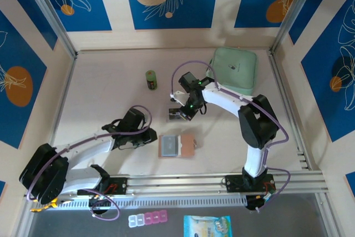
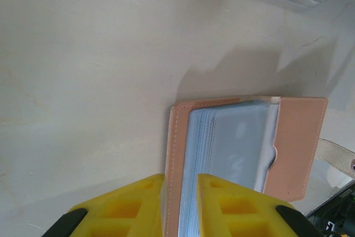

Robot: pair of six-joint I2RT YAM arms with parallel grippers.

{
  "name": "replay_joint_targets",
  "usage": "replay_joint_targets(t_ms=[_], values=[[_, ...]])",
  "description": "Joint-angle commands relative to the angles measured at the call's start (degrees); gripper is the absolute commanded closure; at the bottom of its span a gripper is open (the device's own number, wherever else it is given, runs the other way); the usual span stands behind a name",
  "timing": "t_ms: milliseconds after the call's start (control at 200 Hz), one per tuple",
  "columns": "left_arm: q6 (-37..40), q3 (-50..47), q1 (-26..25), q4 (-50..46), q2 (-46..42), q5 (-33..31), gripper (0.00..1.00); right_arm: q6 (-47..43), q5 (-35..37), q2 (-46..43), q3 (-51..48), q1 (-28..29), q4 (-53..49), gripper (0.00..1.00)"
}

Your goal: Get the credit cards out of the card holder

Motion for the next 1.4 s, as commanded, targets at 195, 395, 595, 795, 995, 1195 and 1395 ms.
replay_joint_targets(t_ms=[195,395,595,795,995,1195,1395], values=[[-1.3,1.0,-2.9,3.7,4.0,1.8,0.8,20.8,-9.9,-10.6,-9.3,2.5,6.0,0.93],[-2.1,0.4,-4.8,5.7,6.2,2.0,0.82,39.6,-11.3,-14.1,-16.1,3.8,11.6,0.97],[-2.1,0.0,-6.1,4.7,7.4,0.9,0.86,51.2,-8.3,-17.3,-20.3,6.7,14.1,1.0],[-1.9,-0.4,-6.4,4.0,8.4,0.7,0.88,57.7,-7.9,-17.6,-22.0,9.3,15.4,0.89],[-1.0,0.0,-6.4,1.8,8.1,-0.5,0.89,62.4,-9.5,-16.6,-24.0,11.6,19.8,0.69],[-1.0,-0.3,-6.4,2.4,9.1,-0.2,0.89,64.9,-9.9,-14.0,-24.3,13.7,22.6,0.69],[-1.1,-0.7,-6.4,2.0,8.9,-0.6,0.89,66.6,-9.4,-11.3,-23.6,15.1,23.1,0.69]])
